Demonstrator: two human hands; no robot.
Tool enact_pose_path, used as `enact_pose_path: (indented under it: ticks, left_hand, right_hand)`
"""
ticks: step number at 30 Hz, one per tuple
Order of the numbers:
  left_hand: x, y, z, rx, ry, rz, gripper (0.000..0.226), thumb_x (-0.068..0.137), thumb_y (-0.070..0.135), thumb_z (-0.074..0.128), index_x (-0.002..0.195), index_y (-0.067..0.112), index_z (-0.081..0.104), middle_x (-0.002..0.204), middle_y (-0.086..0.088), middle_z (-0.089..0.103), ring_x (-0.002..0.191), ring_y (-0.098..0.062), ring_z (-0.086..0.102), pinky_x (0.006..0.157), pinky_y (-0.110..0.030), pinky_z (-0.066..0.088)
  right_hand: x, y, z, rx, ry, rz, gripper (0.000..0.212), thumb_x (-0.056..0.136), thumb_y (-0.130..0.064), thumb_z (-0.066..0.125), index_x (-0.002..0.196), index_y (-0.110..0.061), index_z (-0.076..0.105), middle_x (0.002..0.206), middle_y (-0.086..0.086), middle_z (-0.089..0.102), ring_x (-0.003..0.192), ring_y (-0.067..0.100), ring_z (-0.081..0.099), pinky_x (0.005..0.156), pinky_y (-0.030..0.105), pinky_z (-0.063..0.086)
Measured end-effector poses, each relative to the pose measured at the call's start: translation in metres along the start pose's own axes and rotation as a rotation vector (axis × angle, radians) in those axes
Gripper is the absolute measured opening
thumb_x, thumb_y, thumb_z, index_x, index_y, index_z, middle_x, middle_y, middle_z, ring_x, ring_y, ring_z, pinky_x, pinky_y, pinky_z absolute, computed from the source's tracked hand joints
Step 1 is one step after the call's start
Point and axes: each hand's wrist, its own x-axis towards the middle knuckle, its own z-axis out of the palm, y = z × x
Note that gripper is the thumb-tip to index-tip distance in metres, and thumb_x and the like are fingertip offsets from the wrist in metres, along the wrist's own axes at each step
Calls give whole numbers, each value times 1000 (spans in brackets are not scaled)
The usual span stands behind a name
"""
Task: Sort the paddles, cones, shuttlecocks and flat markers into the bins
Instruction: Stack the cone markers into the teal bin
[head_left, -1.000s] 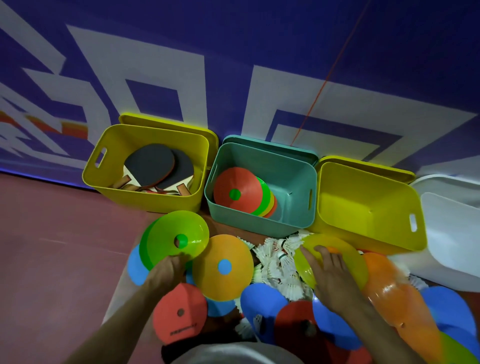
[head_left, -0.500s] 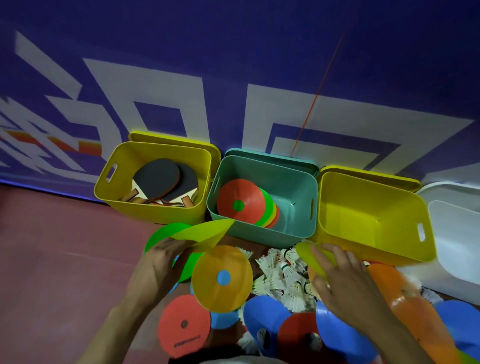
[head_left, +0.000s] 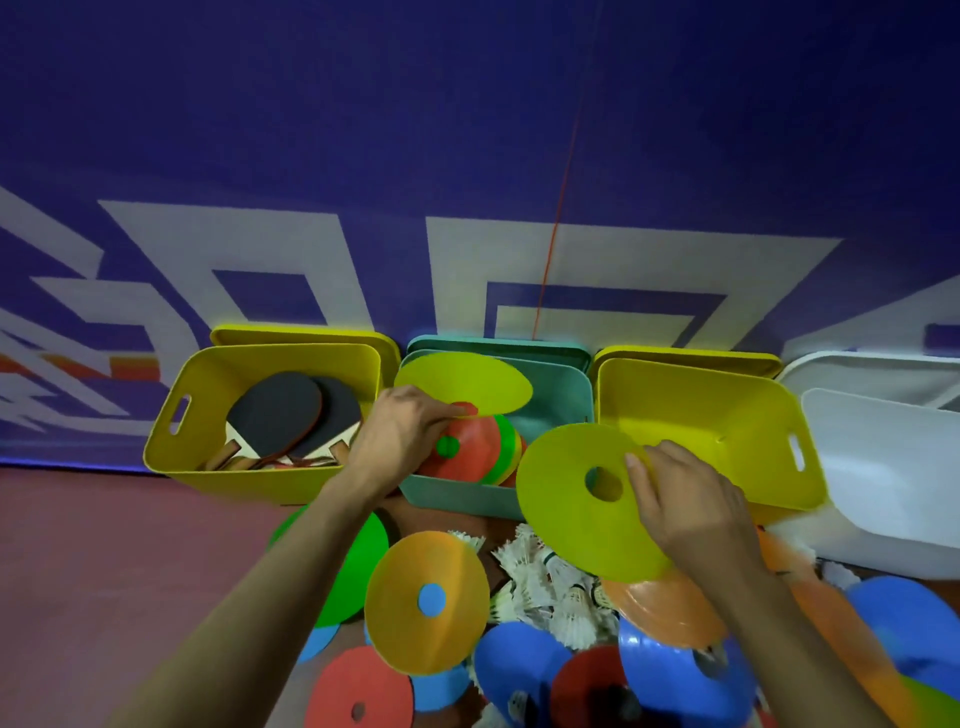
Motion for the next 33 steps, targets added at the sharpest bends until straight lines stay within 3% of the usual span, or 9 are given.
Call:
enact_pose_path:
  ticks: [4,7,10,14,16,21,26,29,33]
  left_hand:
    - [-3,-9,41,2,-168,-84,28,92,47,53,108,36,73,110,14,72,105,-15,62,89,-40,44]
    - [-21,-9,58,-18,-289,-221,31,88,54,63,114,37,67,124,15,64,122,-15,51,96,-46,34]
    - [-57,-23,62,-85,-180,-246,25,90,55,57,107,38,65,113,16,65,111,-15,54,91,-47,46]
    - [-125,-50,52,-133,-34,-312,14,90,43,60,99,35,67,101,18,67,93,-15,61,74,-40,53]
    - [-159,-57,43,-136,31,-338,16,89,41,60,95,30,70,98,12,70,89,-19,65,73,-39,53]
    - [-232,-68,35,-119,86,-446,19,85,37,58,93,27,72,98,12,71,88,-18,64,72,-33,48]
    - [-275,-86,69,-63,-28,-552,32,75,28,62,106,26,66,112,-1,66,93,-33,61,74,-42,52]
    - [-282,-93,89,-70,-89,-528,39,70,23,63,110,23,64,115,-5,64,98,-35,63,82,-40,47]
    - [-278,-96,103,-21,-96,-606,35,75,26,54,107,20,67,114,-12,60,106,-39,58,85,-44,44]
  right_hand:
    - [13,13,-2,241,-40,130,31,102,-32,47,92,-11,66,84,14,66,79,39,62,63,39,43]
    - [16,8,-4,472,-97,194,20,103,-26,48,106,-16,65,83,7,67,69,24,62,61,30,41]
    - [24,-9,4,663,-219,279,15,103,-24,49,115,-25,57,77,8,68,51,13,67,51,29,51]
    - [41,-40,24,828,-298,319,17,104,-19,48,119,-18,55,76,7,70,56,16,70,49,23,49]
    - [50,-57,31,889,-324,317,18,104,-19,47,120,-15,55,77,9,72,62,21,71,58,33,56]
    - [68,-88,48,1094,-402,440,45,104,-13,47,147,-19,33,113,17,67,78,24,75,72,35,61]
    - [46,-94,74,641,-511,314,77,91,-7,68,153,-18,24,111,-2,70,75,7,71,63,18,53]
    - [13,-96,98,496,-589,196,43,97,-10,57,138,-20,47,97,-9,70,73,4,70,69,30,61]
    - [-31,-108,129,401,-747,-9,23,102,-24,48,117,-31,63,99,-10,71,78,4,69,70,28,58]
